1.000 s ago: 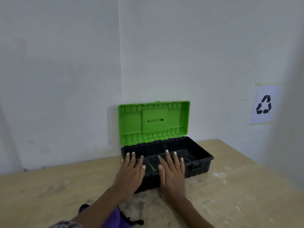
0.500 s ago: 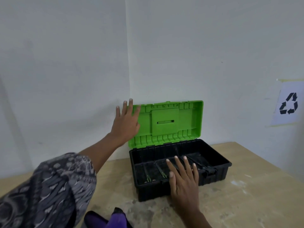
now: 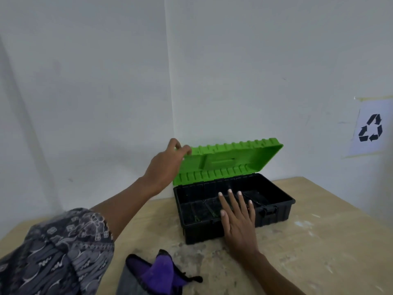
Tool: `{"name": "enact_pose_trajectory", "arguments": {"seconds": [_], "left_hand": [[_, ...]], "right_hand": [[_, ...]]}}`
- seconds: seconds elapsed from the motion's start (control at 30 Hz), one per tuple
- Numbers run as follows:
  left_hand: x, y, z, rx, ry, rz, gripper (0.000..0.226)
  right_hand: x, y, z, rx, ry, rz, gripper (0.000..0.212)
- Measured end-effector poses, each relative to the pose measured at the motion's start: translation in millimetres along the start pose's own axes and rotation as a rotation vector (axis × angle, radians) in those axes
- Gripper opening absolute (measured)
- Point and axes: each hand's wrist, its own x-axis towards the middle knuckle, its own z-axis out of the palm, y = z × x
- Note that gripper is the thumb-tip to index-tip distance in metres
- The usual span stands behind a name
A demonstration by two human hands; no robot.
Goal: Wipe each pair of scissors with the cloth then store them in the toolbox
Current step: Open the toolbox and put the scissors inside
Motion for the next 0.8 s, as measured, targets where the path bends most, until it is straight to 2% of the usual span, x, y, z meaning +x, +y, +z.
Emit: {"name": "enact_pose_trajectory", "arguments": {"seconds": [0.07, 0.13, 0.2, 0.27, 0.4, 0.57, 0.63, 0.8], "left_hand": [[-19, 11, -5, 0.000, -0.057, 0.004, 0.037], [-40, 22, -4, 0.021, -0.092, -0.010, 0.032], [-61, 30, 8, 0.060, -0.136, 0.015, 0.032], [-83, 35, 21, 0.081, -0.171, 0.038, 0.035], [-117, 48, 44, 0.106, -0.218, 0.037, 0.054], [-128, 57, 54, 0.137, -0.288, -0.020, 0.059], [-129, 59, 56, 0.188, -0.288, -0.045, 0.064], [-123, 66, 56, 0.074, -0.231, -0.060, 0.056]], "right_hand": [[-4, -1, -11, 0.118, 0.046, 0.005, 0.053], [-9, -4, -28, 0.198, 0.194, 0.021, 0.051], [-15, -9, -49, 0.177, 0.345, 0.031, 0.047], [-14, -11, -64, 0.152, 0.386, 0.046, 0.048], [-12, -3, -74, 0.059, 0.159, 0.028, 0.056], [-22, 8, -69, -0.006, -0.324, 0.042, 0.057], [-26, 8, -65, 0.025, -0.390, 0.072, 0.063], [-17, 4, -72, -0.052, -0.460, 0.102, 0.077]]}}
